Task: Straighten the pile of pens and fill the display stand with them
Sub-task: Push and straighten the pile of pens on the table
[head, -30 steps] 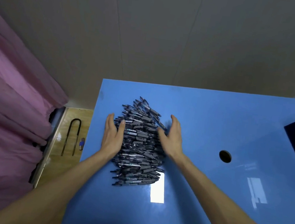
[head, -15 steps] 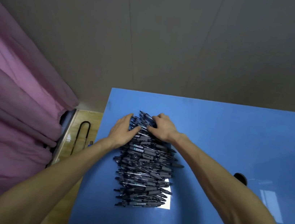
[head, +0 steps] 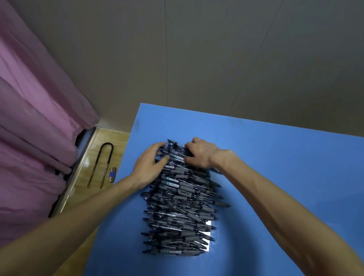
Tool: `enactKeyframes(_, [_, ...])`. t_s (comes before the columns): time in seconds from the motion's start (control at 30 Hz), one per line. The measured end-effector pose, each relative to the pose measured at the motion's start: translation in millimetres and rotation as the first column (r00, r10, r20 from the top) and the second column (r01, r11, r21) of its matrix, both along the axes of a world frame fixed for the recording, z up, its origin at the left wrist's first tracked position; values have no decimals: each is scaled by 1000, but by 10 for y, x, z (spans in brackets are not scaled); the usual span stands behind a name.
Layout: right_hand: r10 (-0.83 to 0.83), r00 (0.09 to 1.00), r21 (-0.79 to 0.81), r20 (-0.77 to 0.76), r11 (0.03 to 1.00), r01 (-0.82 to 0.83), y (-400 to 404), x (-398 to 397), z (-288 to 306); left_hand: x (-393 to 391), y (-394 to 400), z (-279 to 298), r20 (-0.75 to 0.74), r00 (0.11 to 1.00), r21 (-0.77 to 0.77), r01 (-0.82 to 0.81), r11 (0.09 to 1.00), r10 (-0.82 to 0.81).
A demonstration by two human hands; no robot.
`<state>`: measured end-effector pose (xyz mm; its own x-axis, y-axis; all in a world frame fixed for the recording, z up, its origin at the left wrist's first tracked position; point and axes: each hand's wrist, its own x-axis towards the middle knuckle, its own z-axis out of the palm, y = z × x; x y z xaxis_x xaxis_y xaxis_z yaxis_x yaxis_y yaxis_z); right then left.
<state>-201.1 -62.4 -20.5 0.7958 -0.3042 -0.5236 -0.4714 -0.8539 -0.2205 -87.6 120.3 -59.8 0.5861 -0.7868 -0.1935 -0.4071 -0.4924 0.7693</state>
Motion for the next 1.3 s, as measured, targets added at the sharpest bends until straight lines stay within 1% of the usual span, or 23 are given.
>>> enactKeyframes(0.1, [36, 998, -69, -53, 997, -40, -6, -17, 32, 21, 41, 11, -52, 998, -17, 34, 999, -34])
enactKeyframes(0.2, [72, 996, -111, -47, 991, -77, 37, -15, 44, -39, 40, 48, -138, 987, -28, 78, 997, -81])
enactKeyframes(0.23, [88, 995, -127, -37, 988, -92, 50, -13, 51, -61, 39, 54, -122, 988, -14, 90, 996, -91])
enactKeyframes(0.37, [111, 992, -146, -61, 982, -119, 63, 6, 81, -112, 153, 83, 75, 983, 120, 157, 980, -167])
enactKeyframes(0.43, [98, 992, -140, -80, 984, -109, 63, 27, 87, -144, 270, 96, 104, 979, 165, 158, 974, -176])
enactKeyframes(0.53, [66, 995, -146, -79, 986, -77, 55, 48, 80, -248, 462, 51, 155, 976, 207, 118, 971, -151])
enactKeyframes(0.57, [57, 995, -154, -79, 986, -69, 54, 50, 72, -293, 523, 30, 156, 980, 213, 92, 973, -127])
enactKeyframes(0.63, [47, 997, -186, -60, 981, -58, 59, 60, 41, -370, 609, -30, 111, 991, 203, 56, 978, -80])
enactKeyframes(0.73, [70, 997, -271, -25, 960, -75, 96, 94, 17, -441, 624, -85, 84, 993, 163, 68, 984, -82])
enactKeyframes(0.8, [95, 995, -293, -32, 951, -100, 113, 122, 21, -454, 612, -82, 83, 992, 138, 87, 987, -99])
enactKeyframes(0.93, [120, 992, -252, -24, 960, -122, 77, 138, 10, -429, 647, -60, 95, 978, 133, 170, 976, -183])
enactKeyframes(1.03, [132, 991, -257, -32, 957, -136, 37, 127, -7, -406, 690, -47, 96, 974, 134, 192, 972, -205])
enactKeyframes(1.13, [120, 992, -224, -32, 967, -124, 4, 119, -10, -422, 710, -53, 95, 975, 124, 188, 974, -200])
enactKeyframes(1.2, [79, 997, -177, -26, 981, -82, -25, 100, 23, -454, 707, -56, 83, 980, 107, 173, 979, -183])
enactKeyframes(1.3, [24, 1000, -80, -3, 996, -25, -34, 42, 141, -478, 695, -39, -16, 995, 37, 97, 995, -96])
